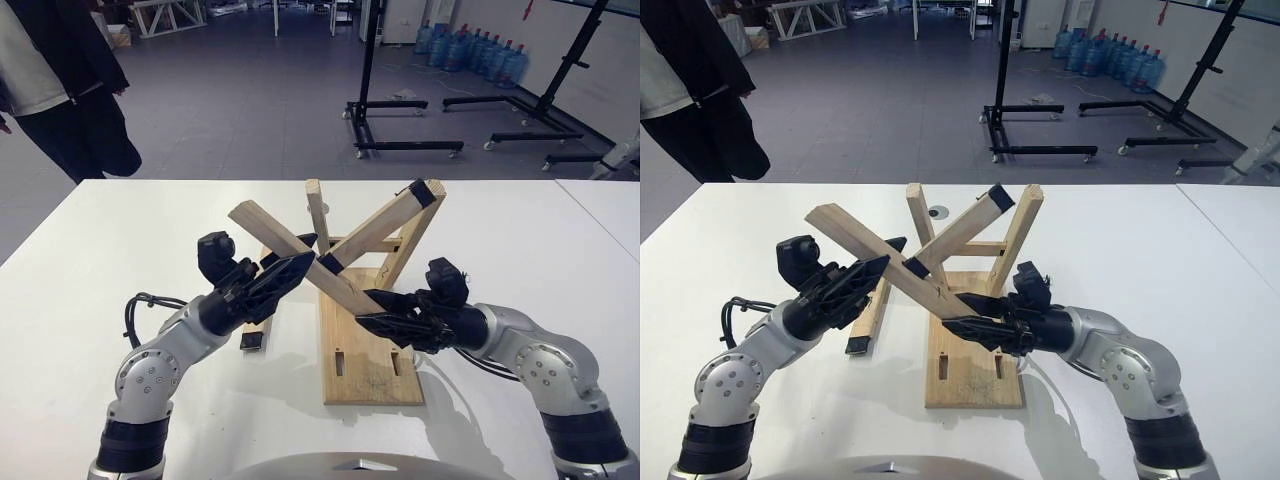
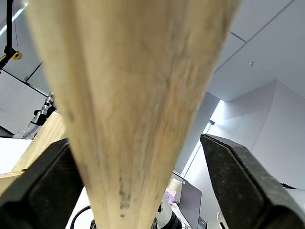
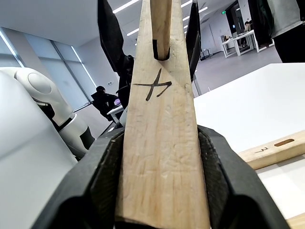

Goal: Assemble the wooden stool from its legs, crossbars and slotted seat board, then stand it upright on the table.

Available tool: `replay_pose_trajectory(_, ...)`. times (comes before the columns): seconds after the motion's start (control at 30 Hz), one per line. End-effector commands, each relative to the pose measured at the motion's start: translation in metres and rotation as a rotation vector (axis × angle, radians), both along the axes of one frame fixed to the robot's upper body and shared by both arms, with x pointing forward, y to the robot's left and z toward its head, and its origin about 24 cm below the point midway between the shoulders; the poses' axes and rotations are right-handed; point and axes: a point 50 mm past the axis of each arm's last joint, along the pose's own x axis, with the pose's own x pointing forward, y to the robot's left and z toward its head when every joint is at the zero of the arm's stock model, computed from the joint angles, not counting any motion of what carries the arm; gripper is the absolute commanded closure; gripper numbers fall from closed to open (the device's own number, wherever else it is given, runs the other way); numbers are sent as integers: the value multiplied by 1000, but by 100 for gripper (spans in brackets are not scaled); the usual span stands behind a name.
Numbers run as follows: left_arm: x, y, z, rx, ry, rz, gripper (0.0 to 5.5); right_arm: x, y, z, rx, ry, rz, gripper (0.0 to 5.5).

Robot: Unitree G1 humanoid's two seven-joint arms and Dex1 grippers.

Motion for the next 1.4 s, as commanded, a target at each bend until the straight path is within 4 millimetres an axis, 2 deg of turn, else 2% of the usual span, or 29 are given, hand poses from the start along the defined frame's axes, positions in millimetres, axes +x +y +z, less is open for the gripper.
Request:
replay_pose_trajectory(0.03,-1,0,0,13,-2,1,219,2,3,0,-14,-22,-9,345)
replay_pose_trajectory(0.07,-1,-1,0,21,-6,1,247,2,3,0,-17,-21,-13,345)
replay_pose_trajectory(0.27,1,-4,3,27,-40,7,335,8,2,3,-12,-37,-54,345)
replay_pose_trajectory(0.5,8,-3,-1,58,-52,72,341,12,3,-3,-103,-53,-78,345)
replay_pose_trajectory(0.6,18,4,0,140,-97,156,342,6,-1,-7,-154,-17,-36,278)
replay_pose_trajectory(0.67,25,15,9,190,-174,243,345,0,-14,-10,-203,6,-28,241)
replay_pose_trajectory(0.77,28,28,25,195,-276,310,346,-1,-48,-5,-288,19,-64,195)
replay_pose_trajectory(0.9,28,27,32,241,-335,331,346,11,-81,6,-348,-5,-165,195)
replay_pose_trajectory(0.97,20,23,31,258,-348,292,346,16,-91,10,-380,-22,-208,195)
replay_pose_trajectory(1.17,0,10,18,442,-394,155,346,22,-100,5,-429,-39,-309,195)
replay_pose_trajectory(1.4,0,4,4,569,-409,64,346,22,-101,4,-459,-27,-300,195)
